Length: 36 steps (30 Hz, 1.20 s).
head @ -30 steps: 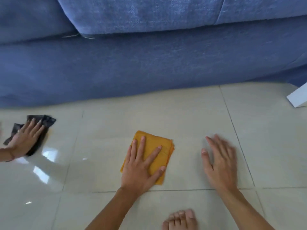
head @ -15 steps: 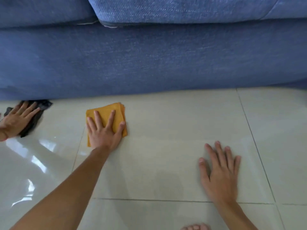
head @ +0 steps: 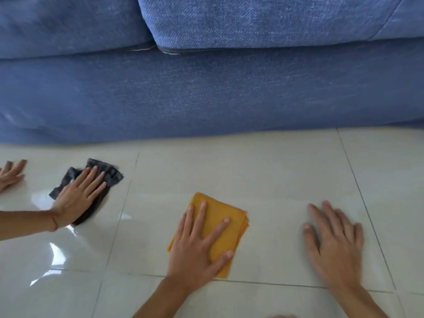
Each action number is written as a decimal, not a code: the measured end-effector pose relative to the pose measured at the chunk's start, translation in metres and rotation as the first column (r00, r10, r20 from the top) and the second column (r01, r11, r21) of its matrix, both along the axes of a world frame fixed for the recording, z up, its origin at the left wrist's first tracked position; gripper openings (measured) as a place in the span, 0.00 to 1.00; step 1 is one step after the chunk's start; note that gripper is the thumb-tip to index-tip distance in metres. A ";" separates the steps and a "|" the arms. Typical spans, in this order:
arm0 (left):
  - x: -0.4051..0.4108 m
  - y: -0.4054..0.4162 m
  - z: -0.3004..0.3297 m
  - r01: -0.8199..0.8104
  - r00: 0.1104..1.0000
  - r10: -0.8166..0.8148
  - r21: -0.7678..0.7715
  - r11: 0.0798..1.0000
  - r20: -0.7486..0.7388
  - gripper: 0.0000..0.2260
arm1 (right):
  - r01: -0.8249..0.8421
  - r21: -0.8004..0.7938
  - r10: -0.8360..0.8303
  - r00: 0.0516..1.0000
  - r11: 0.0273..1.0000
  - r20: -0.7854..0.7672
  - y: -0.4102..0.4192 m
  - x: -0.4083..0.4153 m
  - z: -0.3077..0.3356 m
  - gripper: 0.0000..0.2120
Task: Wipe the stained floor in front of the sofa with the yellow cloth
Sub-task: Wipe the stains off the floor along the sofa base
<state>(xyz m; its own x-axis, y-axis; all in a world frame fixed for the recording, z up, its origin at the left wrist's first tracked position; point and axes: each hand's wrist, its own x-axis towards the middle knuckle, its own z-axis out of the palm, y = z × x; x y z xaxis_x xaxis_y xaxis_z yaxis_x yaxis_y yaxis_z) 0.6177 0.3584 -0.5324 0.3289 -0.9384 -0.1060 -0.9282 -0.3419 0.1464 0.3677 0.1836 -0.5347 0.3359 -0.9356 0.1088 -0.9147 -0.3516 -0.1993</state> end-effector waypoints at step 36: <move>-0.184 -0.386 0.001 0.176 0.984 -0.175 0.039 0.984 -0.038 0.33 | 0.440 -0.086 -0.429 0.895 0.894 0.125 -0.091 -0.153 -0.007 0.25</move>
